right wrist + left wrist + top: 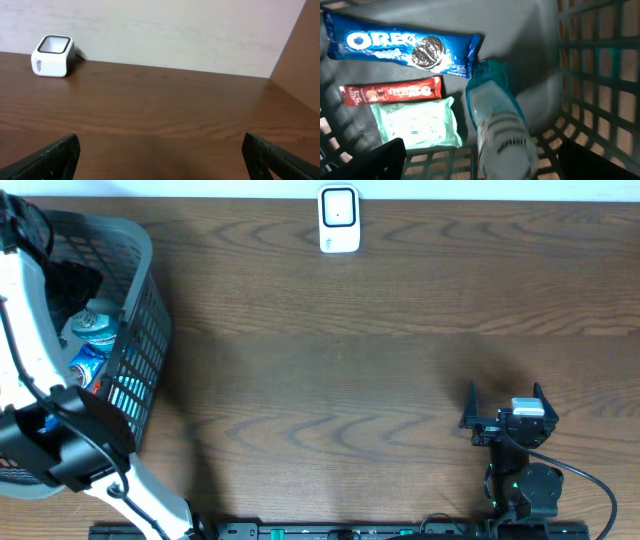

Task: Scan the item barcode
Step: 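Reach the left gripper into the basket and grasp the teal mouthwash bottle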

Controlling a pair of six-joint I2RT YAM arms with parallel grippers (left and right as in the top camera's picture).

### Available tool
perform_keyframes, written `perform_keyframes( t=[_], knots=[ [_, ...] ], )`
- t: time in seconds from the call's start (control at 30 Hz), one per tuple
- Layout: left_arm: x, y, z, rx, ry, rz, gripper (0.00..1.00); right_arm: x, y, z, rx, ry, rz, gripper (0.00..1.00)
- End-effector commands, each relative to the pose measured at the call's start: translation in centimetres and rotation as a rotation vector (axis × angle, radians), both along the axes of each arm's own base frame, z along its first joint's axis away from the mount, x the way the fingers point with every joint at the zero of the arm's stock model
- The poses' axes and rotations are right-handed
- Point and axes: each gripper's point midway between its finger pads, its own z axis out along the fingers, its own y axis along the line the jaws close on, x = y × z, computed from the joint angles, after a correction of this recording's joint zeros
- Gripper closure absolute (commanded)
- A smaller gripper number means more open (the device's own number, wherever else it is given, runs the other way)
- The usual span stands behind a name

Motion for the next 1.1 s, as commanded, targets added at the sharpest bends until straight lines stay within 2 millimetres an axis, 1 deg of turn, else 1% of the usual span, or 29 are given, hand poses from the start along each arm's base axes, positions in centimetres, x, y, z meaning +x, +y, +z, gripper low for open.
perform_keyframes(
  t=[0.0, 0.17, 0.23, 0.43, 0.6, 0.7, 0.87, 0.9, 0.93, 1.0, 1.03, 1.07],
  knots=[
    [0.1, 0.4, -1.3, -0.009, 0.036, 0.023, 0.02, 0.0, 0.1, 0.0, -0.014, 0.0, 0.004, 0.01],
    [0.0, -0.1, -3.7, -0.058, 0.084, 0.021, 0.02, 0.0, 0.1, 0.0, -0.014, 0.0, 0.004, 0.01],
    [0.1, -0.1, -4.4, -0.065, 0.1, 0.021, 0.02, 0.0, 0.1, 0.0, -0.014, 0.0, 0.004, 0.01],
    [0.1, -0.1, -5.5, -0.078, 0.127, 0.021, 0.01, 0.0, 0.1, 0.0, -0.014, 0.0, 0.004, 0.01],
    [0.0, -0.2, -5.9, -0.085, 0.137, 0.022, 0.08, 0.0, 0.1, 0.0, -0.014, -0.001, 0.004, 0.01],
    [-0.2, -0.3, -6.4, -0.091, 0.147, 0.027, 0.15, 0.0, 0.1, 0.0, -0.014, 0.0, 0.004, 0.01],
    [-0.4, -0.5, -8.1, -0.098, 0.162, 0.028, 0.15, 0.0, 0.1, 0.0, -0.014, -0.001, 0.004, 0.01],
    [-0.6, -0.5, -8.4, -0.1, 0.167, 0.028, 0.17, 0.0, 0.1, 0.0, -0.014, -0.001, 0.004, 0.01],
    [-0.7, -0.6, -8.8, -0.102, 0.172, 0.028, 0.23, 0.0, 0.1, 0.0, -0.014, -0.001, 0.004, 0.01],
    [-0.8, -0.6, -9.0, -0.104, 0.177, 0.028, 0.41, 0.0, 0.1, 0.0, -0.014, 0.0, 0.004, 0.01],
    [-0.8, -0.6, -9.0, -0.104, 0.177, 0.027, 0.46, 0.0, 0.1, 0.0, -0.014, 0.0, 0.004, 0.01],
    [-0.8, -0.6, -8.9, -0.103, 0.174, 0.027, 0.47, 0.0, 0.1, 0.0, -0.014, 0.0, 0.004, 0.01]
  ],
)
